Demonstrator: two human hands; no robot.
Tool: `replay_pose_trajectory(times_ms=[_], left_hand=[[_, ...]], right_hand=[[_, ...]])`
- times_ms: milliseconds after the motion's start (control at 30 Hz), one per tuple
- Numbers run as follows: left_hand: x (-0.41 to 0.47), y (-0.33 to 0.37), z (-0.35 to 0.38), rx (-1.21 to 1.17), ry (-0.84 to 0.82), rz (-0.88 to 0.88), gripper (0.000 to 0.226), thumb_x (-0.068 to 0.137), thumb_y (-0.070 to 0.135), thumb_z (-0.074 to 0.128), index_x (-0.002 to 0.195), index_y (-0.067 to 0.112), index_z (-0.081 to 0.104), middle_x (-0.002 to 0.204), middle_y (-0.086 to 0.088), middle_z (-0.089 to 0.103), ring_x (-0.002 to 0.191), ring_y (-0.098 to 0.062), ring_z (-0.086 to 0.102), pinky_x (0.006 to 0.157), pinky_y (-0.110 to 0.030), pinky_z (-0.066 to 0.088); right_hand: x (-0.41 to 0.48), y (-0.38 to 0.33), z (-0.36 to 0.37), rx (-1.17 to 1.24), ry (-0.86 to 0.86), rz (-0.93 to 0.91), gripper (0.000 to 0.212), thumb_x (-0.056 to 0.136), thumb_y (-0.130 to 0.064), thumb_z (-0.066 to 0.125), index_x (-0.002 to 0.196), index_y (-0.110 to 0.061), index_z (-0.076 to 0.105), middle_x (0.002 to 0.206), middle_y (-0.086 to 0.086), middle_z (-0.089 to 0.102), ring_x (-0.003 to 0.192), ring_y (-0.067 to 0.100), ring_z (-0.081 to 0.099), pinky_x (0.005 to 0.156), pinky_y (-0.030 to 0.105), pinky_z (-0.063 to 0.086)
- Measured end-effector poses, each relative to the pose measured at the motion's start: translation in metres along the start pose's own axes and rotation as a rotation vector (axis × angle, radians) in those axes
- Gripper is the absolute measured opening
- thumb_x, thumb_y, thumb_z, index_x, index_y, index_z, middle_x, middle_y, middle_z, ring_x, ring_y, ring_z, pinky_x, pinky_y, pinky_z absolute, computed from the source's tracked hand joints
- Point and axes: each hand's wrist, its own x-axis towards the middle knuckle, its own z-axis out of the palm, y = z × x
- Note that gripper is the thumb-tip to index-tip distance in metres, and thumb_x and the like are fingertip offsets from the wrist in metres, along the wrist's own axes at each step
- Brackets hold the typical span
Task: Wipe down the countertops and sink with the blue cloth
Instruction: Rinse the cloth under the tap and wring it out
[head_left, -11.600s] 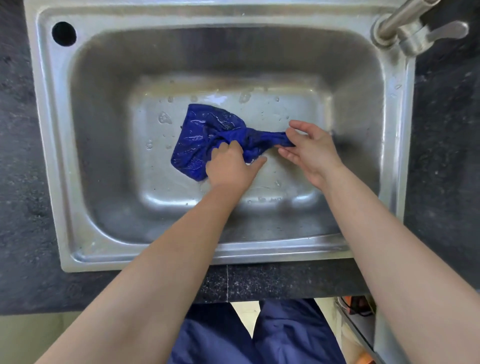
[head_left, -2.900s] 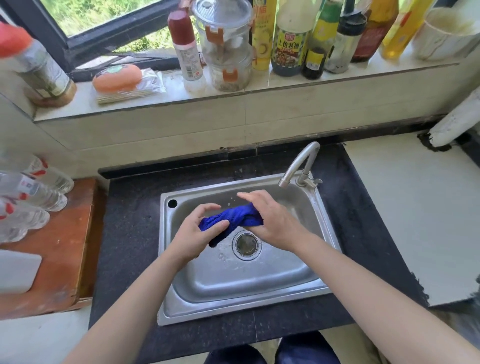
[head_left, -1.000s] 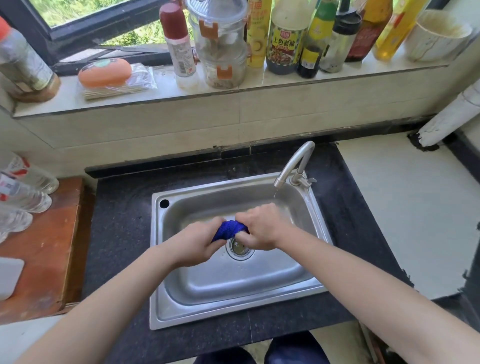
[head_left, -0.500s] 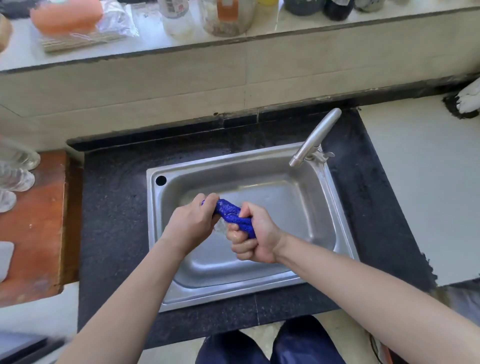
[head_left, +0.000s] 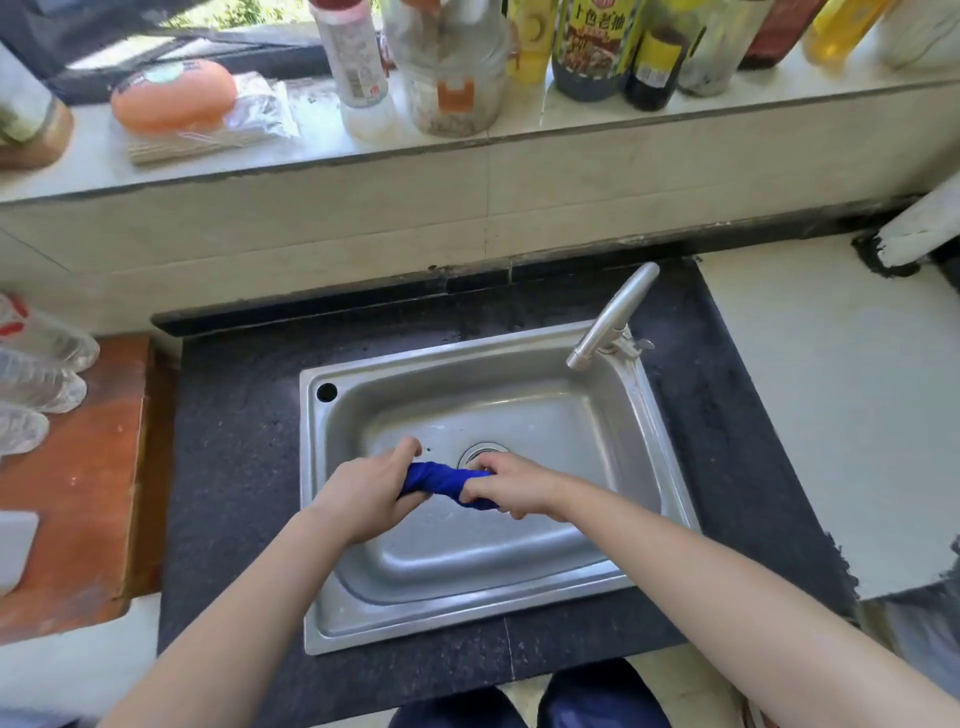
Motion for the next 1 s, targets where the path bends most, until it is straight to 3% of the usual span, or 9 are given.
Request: replay_pose_trajectory(times_ms=[67,167,367,467,533,633,800,900,1000], left_hand=[[-0.009,0.002,-0.012,-0.062,0.014,-0.022,0.036,0.093,0.052,0.053,0.116,0.027,0.039,0.095,0.007,0.065,0.081,-0.024,0.064,0.066,-0.035,0.047],[-0.019,0.007,-0.029,-0.488,0.023,-0.131,0.026,0.091,0.047,0.062,0.096,0.026,0.047,0.074,0.005,0.064,0.064,-0.014,0.062,0.063,-0.033,0.049],[-0.032,0.028,-0.067,-1.164,0.055,-0.208,0.028,0.092,0.031,0.069,0.101,0.005,0.064,0.074,-0.008,0.057,0.058,-0.011,0.054,0.060,-0.031,0.049],[-0.041,0.033,-0.083,-1.357,-0.003,-0.162,0.048,0.076,0.044,0.077,0.100,0.004,0.066,0.081,-0.012,0.057,0.069,-0.014,0.059,0.059,-0.032,0.049],[-0.045,0.036,-0.088,-1.413,-0.049,-0.106,0.048,0.069,0.046,0.078,0.096,0.007,0.067,0.086,-0.010,0.060,0.078,-0.018,0.060,0.057,-0.032,0.047],[-0.051,0.043,-0.091,-1.448,-0.157,-0.060,0.046,0.072,0.045,0.078,0.099,0.009,0.066,0.088,-0.012,0.061,0.076,-0.021,0.060,0.051,-0.029,0.044],[-0.056,0.051,-0.093,-1.441,-0.487,-0.030,0.046,0.083,0.046,0.068,0.115,0.015,0.062,0.092,-0.016,0.063,0.057,-0.024,0.060,0.030,-0.018,0.030],[-0.056,0.057,-0.088,-1.411,-0.618,-0.003,0.036,0.089,0.045,0.064,0.113,0.019,0.059,0.078,-0.011,0.056,0.044,-0.017,0.049,0.030,-0.014,0.022],[-0.051,0.061,-0.084,-1.280,-0.598,0.012,0.026,0.093,0.038,0.065,0.108,0.021,0.053,0.072,-0.004,0.045,0.046,-0.013,0.038,0.036,-0.016,0.021]], right_hand=[[-0.002,0.009,-0.003,0.073,0.154,-0.106,0.045,0.079,-0.031,0.080,0.119,-0.023,0.060,0.101,-0.004,0.063,0.083,0.014,0.062,0.068,0.021,0.046],[-0.011,0.004,-0.011,0.048,0.393,-0.320,0.061,0.078,-0.030,0.084,0.132,-0.029,0.055,0.113,-0.009,0.060,0.092,0.003,0.062,0.081,0.020,0.046],[-0.032,-0.005,-0.019,-0.534,0.684,-0.801,0.086,0.087,-0.026,0.070,0.156,-0.026,0.020,0.154,0.000,0.025,0.138,0.015,0.037,0.108,0.028,0.040],[-0.032,0.004,-0.020,-0.651,0.802,-0.953,0.097,0.082,-0.012,0.073,0.156,-0.024,0.011,0.162,0.015,0.010,0.149,0.029,0.022,0.116,0.038,0.035],[-0.030,0.008,-0.018,-0.659,0.892,-1.059,0.097,0.080,-0.006,0.073,0.154,-0.020,0.012,0.161,0.022,0.006,0.151,0.034,0.019,0.116,0.042,0.035],[-0.033,0.003,-0.014,-0.678,1.006,-1.200,0.093,0.079,0.000,0.072,0.149,-0.021,0.013,0.155,0.028,0.008,0.150,0.035,0.018,0.115,0.045,0.037],[-0.047,-0.021,-0.016,-0.765,1.159,-1.418,0.065,0.080,-0.002,0.070,0.135,-0.021,0.041,0.144,0.022,0.026,0.126,0.033,0.044,0.103,0.038,0.047],[-0.050,-0.029,-0.019,-0.872,1.180,-1.461,0.044,0.092,-0.026,0.065,0.133,-0.027,0.050,0.129,0.014,0.038,0.109,0.027,0.050,0.092,0.038,0.045],[-0.048,-0.032,-0.030,-1.066,1.153,-1.325,0.027,0.094,-0.040,0.063,0.114,-0.022,0.065,0.097,0.011,0.053,0.079,0.027,0.052,0.072,0.038,0.041]])
